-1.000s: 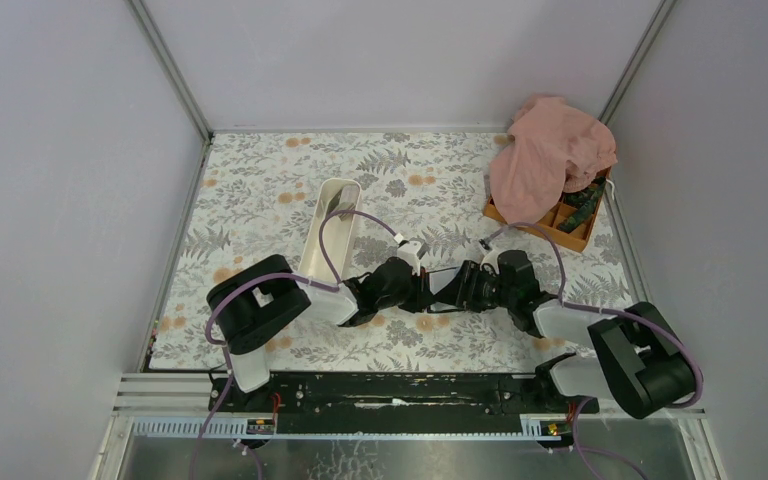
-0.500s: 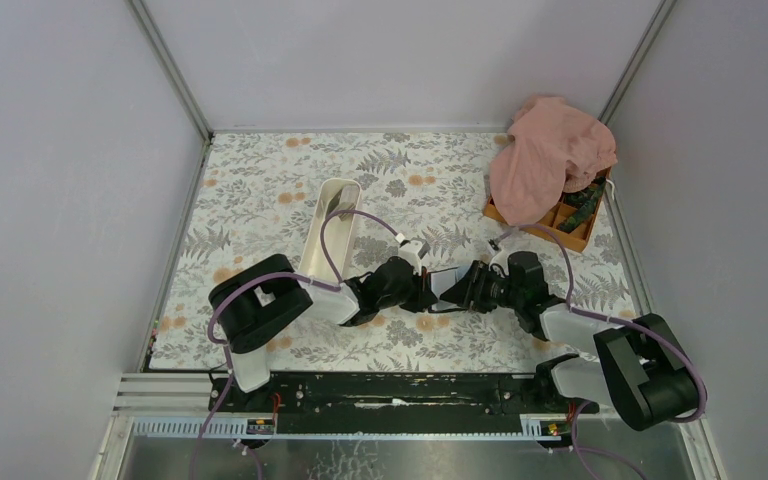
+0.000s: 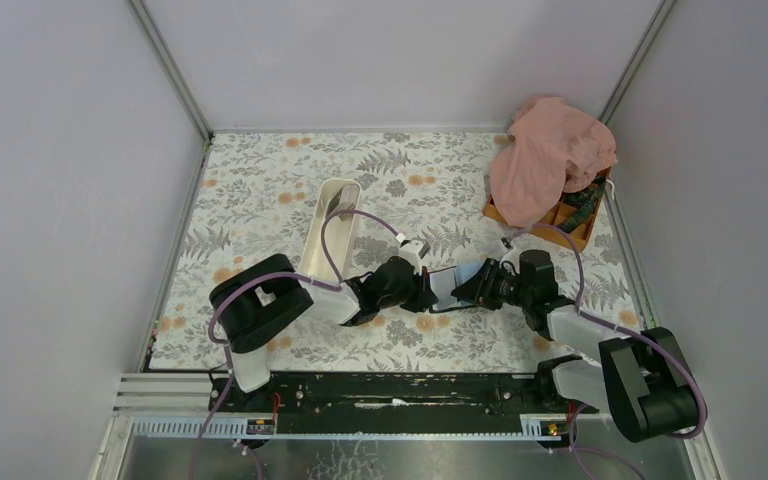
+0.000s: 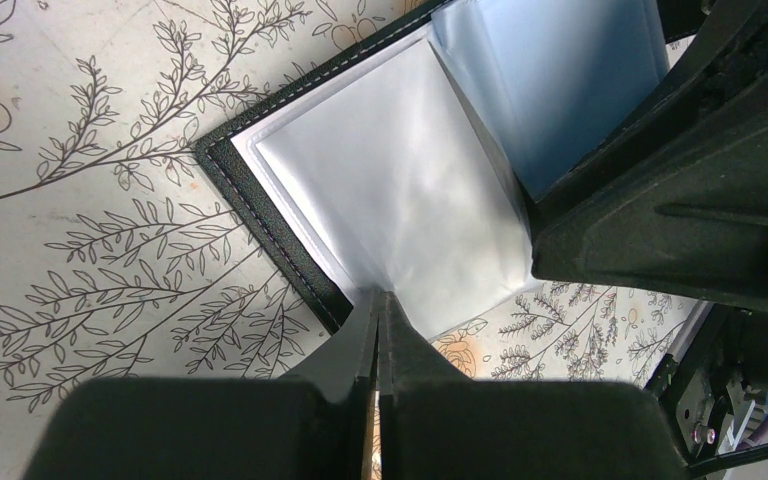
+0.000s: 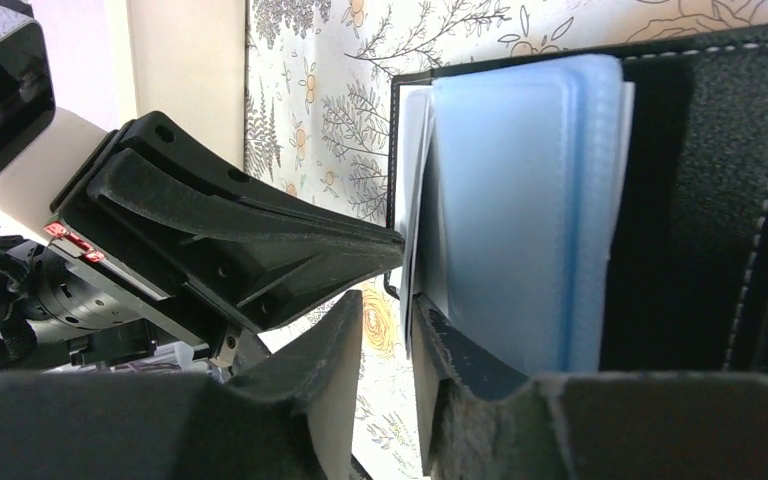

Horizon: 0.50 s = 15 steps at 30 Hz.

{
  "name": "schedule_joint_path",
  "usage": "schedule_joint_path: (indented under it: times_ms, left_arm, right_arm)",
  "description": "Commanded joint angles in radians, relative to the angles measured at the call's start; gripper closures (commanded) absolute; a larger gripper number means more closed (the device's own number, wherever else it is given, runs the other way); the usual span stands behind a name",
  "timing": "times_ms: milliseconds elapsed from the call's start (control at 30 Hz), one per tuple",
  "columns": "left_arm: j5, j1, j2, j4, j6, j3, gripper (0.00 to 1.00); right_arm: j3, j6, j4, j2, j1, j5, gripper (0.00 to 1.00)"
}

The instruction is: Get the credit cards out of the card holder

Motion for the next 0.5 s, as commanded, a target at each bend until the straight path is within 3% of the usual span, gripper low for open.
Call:
schedule_joint_path:
  times_ms: [0,167,467]
  left_arm:
    - [-0.001,-0.007,0.055,-0.127,0.016,-0.019,1.0]
    - [0.0,-0.007,0.059,-0.127,0.014,-0.017,1.0]
    - [0.011,-0.007,0.076,-0.129,0.017,0.002,1.0]
  right_arm:
    - [0.024,-0.004,0.042,0.009,-0.011,-0.053,0.73]
    - [0.019,0.001,0.059,0.022,-0.011,-0.059,0.85]
    - [0.023,-0.013,0.01,-0.012,-0.036,-0.061,0.78]
